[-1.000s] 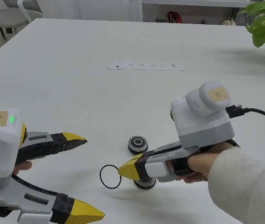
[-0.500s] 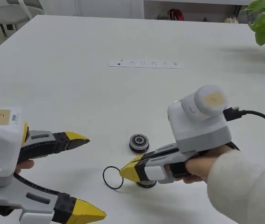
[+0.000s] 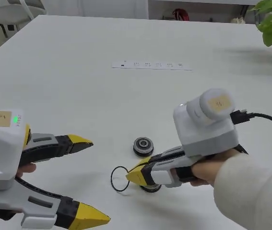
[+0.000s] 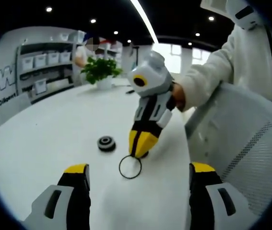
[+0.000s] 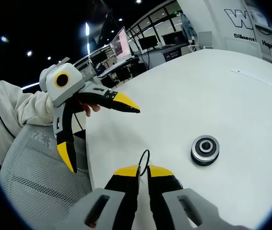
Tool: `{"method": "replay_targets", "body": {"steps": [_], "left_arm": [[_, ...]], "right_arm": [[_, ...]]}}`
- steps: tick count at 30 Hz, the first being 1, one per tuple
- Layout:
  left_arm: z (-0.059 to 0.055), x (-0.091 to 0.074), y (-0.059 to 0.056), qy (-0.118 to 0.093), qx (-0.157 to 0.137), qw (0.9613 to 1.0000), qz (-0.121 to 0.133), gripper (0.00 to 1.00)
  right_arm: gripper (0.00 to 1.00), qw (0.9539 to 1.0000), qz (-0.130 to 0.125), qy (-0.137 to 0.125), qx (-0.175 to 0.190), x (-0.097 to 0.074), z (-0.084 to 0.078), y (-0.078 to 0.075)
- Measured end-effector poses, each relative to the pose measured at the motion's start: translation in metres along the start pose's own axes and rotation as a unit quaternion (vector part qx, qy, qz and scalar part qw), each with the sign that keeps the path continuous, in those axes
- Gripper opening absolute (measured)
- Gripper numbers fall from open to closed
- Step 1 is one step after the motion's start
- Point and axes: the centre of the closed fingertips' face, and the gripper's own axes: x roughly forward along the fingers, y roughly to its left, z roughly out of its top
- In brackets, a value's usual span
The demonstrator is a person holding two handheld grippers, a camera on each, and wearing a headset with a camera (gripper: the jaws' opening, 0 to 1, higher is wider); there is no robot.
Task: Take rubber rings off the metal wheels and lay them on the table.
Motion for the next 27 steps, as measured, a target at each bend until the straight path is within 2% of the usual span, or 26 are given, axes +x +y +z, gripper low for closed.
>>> {"method": "replay_targets", "body": {"steps": [2,15,27], "left_arm": [[0.000,0.000,0.000,-0.001,0.000,1.0000,0.000,0.87],[0.000,-0.001,0.002,0.001,-0.003,1.0000,0.005,0.85],[0.001,-0.001,0.002,0.000,-0.002,1.0000,0.006,0.83]], "right_arm": [[0.06,1.0000,-0.003,-0.002,0.003,-0.001,0.001,-0.002],[0.09,0.9999,-0.004,-0.001,0.010,-0.004,0.000,-0.004],[0.10,0.9996,-0.016,-0.021,0.011,-0.017,0.009,-0.011]]}}
